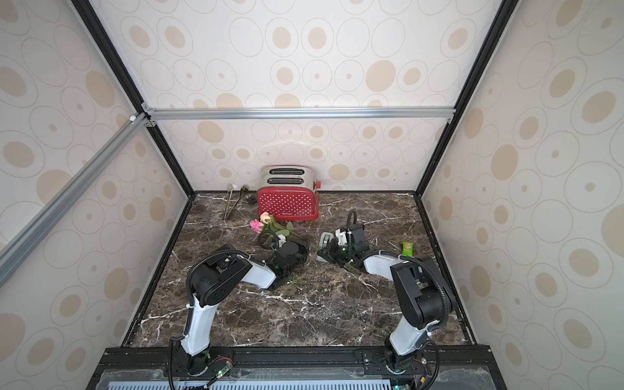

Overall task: Wrap bouquets with tape
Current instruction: Stick the tape to the bouquet.

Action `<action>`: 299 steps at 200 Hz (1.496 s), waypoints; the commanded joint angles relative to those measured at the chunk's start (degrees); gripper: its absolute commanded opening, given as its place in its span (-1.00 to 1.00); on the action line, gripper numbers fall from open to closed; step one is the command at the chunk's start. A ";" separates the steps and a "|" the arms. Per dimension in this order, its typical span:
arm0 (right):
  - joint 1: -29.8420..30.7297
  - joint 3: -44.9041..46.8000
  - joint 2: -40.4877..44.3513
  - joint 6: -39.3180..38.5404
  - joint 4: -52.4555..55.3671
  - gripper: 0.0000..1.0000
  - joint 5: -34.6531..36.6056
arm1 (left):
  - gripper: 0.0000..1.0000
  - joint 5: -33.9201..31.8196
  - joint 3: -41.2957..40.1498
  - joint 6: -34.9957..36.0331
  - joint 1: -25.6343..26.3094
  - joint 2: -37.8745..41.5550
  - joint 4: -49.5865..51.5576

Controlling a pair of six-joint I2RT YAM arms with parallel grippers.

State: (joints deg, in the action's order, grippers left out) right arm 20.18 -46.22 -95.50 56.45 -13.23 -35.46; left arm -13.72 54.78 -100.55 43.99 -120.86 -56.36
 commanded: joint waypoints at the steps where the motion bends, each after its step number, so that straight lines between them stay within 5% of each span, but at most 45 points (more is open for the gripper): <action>1: 0.64 -0.01 -0.93 -0.37 -0.48 -1.00 -2.41 | -1.00 -0.52 1.95 -0.60 0.88 -0.87 -0.63; 99: 0.65 0.34 -1.51 -1.77 1.01 -0.99 -1.20 | -1.00 0.09 2.87 -2.21 1.34 -1.41 -1.38; 157: 0.65 0.16 -1.42 -2.56 3.22 -0.46 -0.08 | -1.00 0.02 2.61 -2.28 1.36 -1.22 -1.61; 208: 0.65 -0.09 1.31 -4.64 6.44 -0.34 -0.23 | -1.00 -0.03 2.59 -1.80 1.36 -1.05 -0.99; 262: 0.65 -2.45 8.21 -12.81 18.57 -0.23 2.13 | -1.00 0.18 2.89 -0.87 1.27 -0.78 -0.33; 299: 1.22 -9.78 11.69 -25.30 31.68 -0.23 8.82 | -1.00 0.78 2.84 -0.79 1.09 -0.70 -0.42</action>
State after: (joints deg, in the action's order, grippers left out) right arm 20.60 -50.63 -86.26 41.63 7.70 -32.32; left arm -13.17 55.79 -101.58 44.53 -121.62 -56.07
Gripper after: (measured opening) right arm 0.383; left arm 0.071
